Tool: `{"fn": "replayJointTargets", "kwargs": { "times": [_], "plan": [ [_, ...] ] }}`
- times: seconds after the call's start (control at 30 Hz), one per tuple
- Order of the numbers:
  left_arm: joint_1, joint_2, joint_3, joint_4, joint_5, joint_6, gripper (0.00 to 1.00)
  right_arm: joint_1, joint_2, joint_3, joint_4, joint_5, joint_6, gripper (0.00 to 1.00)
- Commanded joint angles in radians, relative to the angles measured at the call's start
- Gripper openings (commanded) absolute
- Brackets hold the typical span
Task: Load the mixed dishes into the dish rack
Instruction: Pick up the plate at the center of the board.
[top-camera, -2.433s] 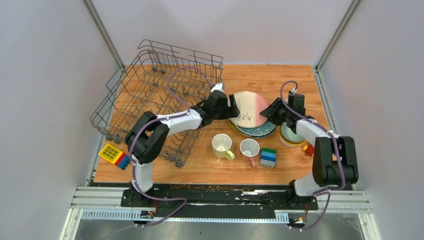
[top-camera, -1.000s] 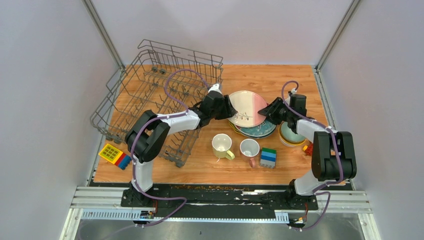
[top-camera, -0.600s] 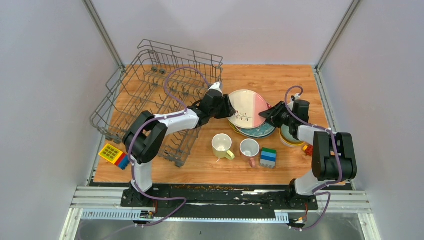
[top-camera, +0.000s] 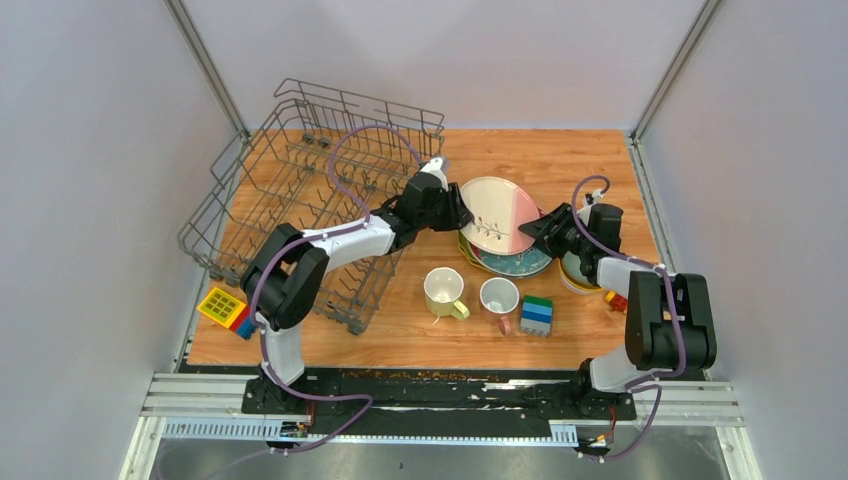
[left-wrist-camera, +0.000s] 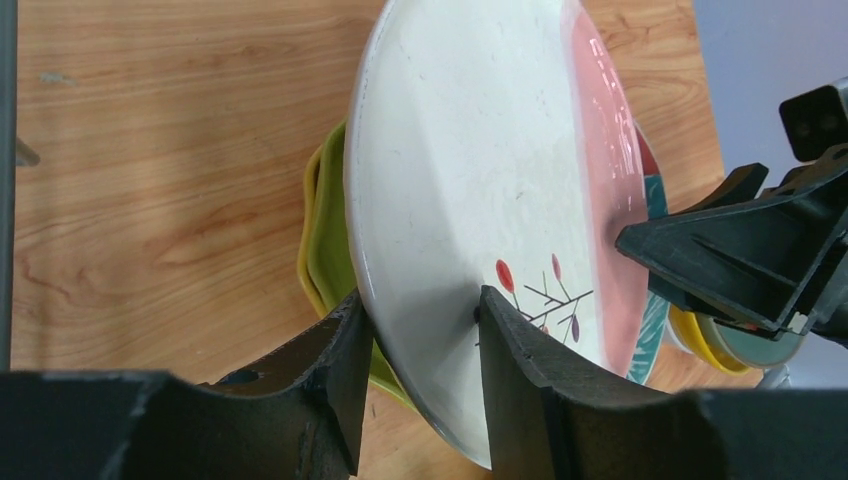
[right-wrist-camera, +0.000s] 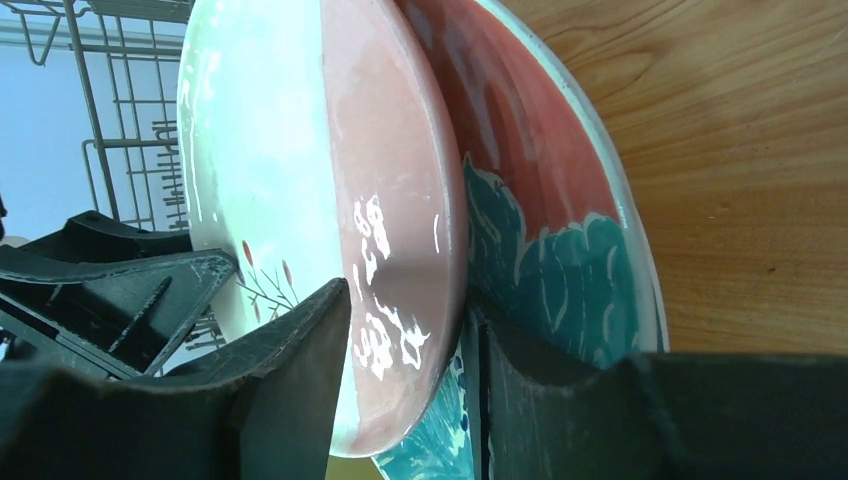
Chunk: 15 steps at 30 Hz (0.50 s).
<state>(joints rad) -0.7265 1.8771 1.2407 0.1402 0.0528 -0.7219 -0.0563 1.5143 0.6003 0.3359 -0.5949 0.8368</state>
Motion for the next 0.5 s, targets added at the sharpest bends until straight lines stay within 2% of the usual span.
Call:
{"fn": "replayJointTargets", "kwargs": {
  "times": [0.0, 0.33, 0.47],
  "plan": [
    [-0.044, -0.027, 0.061, 0.126, 0.175, 0.028, 0.0, 0.029, -0.054, 0.009, 0.051, -0.115, -0.018, 0.44],
    [-0.045, -0.039, 0.055, 0.221, 0.253, 0.019, 0.0, 0.024, -0.098, -0.009, 0.1, -0.146, 0.024, 0.42],
    [-0.045, -0.036, 0.04, 0.235, 0.258, 0.009, 0.0, 0.01, -0.077, -0.042, 0.207, -0.194, 0.11, 0.38]
  ]
}}
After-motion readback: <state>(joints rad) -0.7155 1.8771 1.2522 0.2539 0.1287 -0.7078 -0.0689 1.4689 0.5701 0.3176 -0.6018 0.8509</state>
